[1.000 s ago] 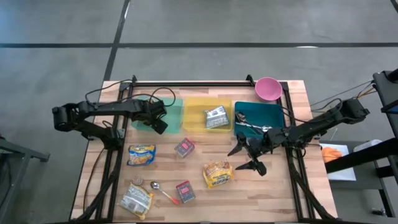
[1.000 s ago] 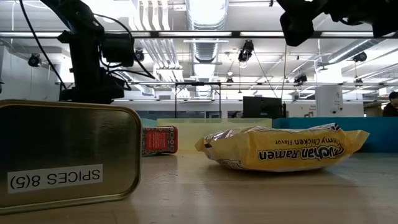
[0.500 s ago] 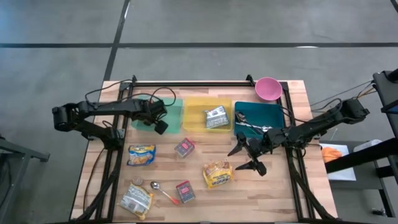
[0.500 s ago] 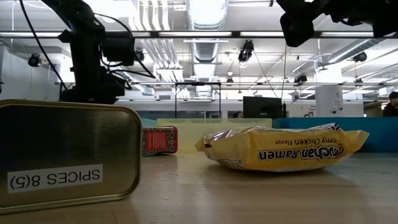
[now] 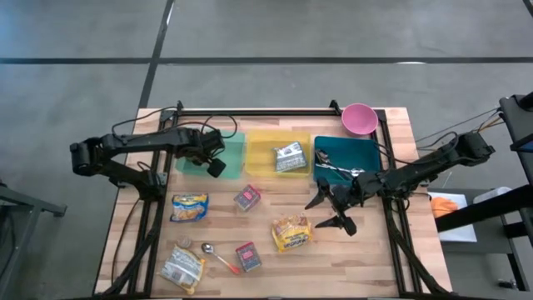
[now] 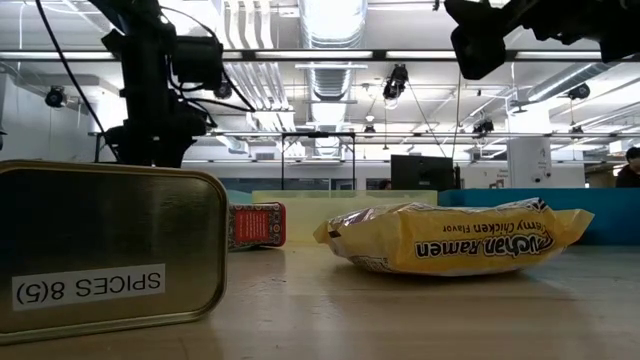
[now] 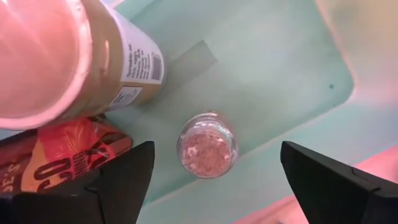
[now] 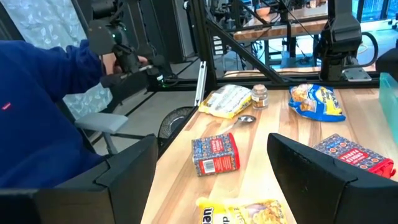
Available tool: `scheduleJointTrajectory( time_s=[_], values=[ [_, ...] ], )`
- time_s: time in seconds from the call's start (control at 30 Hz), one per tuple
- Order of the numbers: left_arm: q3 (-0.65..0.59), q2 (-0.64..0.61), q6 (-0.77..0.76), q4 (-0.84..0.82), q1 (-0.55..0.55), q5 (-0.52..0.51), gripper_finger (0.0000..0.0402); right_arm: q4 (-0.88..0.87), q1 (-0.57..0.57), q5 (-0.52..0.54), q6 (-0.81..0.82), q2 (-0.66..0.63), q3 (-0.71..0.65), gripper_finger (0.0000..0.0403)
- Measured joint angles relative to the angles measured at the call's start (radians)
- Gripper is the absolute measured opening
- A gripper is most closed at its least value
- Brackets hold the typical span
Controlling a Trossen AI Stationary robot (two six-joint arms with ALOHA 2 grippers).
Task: Pick & Place Food Item
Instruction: Put the dark blue noodle pack into the yellow bin
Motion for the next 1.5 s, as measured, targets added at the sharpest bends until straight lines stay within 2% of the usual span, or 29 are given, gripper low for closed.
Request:
scheduleJointTrajectory(
  time_s=[0.3, 0.57, 0.73, 0.93, 1.03, 1.1, 1.17, 1.27, 1.33, 1.5],
  values=[
    [0.052, 0.000, 0.021, -0.062, -0.091, 0.004, 0.0357, 0.000, 0.000, 0.000, 0.000, 0.000, 0.000, 0.0297],
    [0.109, 0.000, -0.053, -0.170, -0.218, 0.036, 0.0357, 0.002, 0.000, 0.000, 0.004, 0.000, 0.002, 0.0297],
    [0.116, -0.001, -0.084, -0.182, -0.373, 0.139, 0.0357, 0.002, 0.000, 0.000, 0.004, 0.000, 0.002, 0.0297],
    [0.119, -0.003, -0.141, -0.214, -0.624, 0.257, 0.0357, 0.008, 0.000, 0.000, 0.025, 0.000, 0.003, 0.0297],
    [0.137, -0.005, -0.203, -0.226, -0.745, 0.284, 0.0357, 0.009, 0.000, 0.000, 0.043, 0.000, 0.003, 0.0297],
    [0.150, -0.006, -0.264, -0.230, -0.811, 0.274, 0.0358, 0.009, 0.000, 0.000, 0.050, 0.000, 0.003, 0.0297],
    [0.157, -0.007, -0.348, -0.230, -0.852, 0.209, 0.0358, 0.011, 0.000, 0.000, 0.050, 0.000, 0.003, 0.0297],
    [0.152, -0.007, -0.480, -0.241, -0.873, 0.103, 0.0358, 0.011, 0.000, 0.000, 0.058, 0.000, 0.003, 0.0297],
    [0.134, -0.007, -0.547, -0.242, -0.873, 0.079, 0.0358, 0.011, 0.000, 0.000, 0.058, 0.000, 0.003, 0.0297],
    [0.084, 0.010, -0.578, -0.204, -0.882, 0.051, 0.0352, 0.011, 0.001, 0.000, 0.083, 0.000, 0.003, 0.0297]
  ],
)
